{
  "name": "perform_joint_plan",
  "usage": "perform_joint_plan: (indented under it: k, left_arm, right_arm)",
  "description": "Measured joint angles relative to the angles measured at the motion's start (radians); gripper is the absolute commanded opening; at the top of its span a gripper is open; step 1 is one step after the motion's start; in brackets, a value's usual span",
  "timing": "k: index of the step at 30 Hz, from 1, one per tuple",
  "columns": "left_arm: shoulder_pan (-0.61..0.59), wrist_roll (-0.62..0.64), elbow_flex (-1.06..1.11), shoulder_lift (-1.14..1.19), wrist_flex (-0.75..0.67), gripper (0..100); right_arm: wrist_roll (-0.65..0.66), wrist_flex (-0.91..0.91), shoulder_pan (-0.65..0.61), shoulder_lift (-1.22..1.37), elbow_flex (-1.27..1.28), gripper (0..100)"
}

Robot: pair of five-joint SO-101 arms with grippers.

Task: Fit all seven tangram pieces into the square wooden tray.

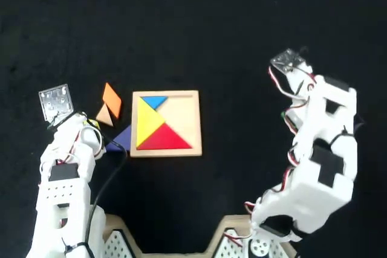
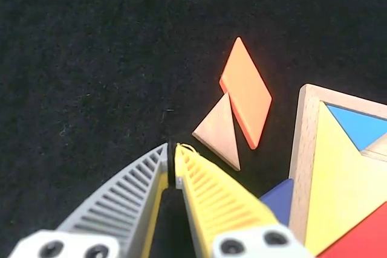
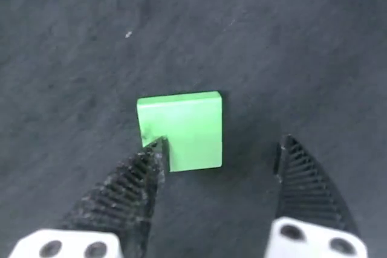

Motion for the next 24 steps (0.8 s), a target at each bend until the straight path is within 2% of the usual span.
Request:
perform_joint_plan:
  k: [4,14,19,24]
  left_arm:
    - [0.0,0.0,0.0,0.0,0.0,3]
    - [0.0,0.0,0.0,0.0,0.0,3]
    - [0.0,0.0,0.0,0.0,0.0,3]
    - [0.0,0.0,0.0,0.0,0.0,3]
  right_arm:
    - [0.0,0.032,0.0,0.044,-0.068,28.6]
    - [0.0,0.264,-0.023,0.009,-0.121,28.6]
    - [-0.015,0.261,-0.084,0.005,-0.101,28.6]
    - [-0.075,0.167,-0.109,0.029,-0.087,28.6]
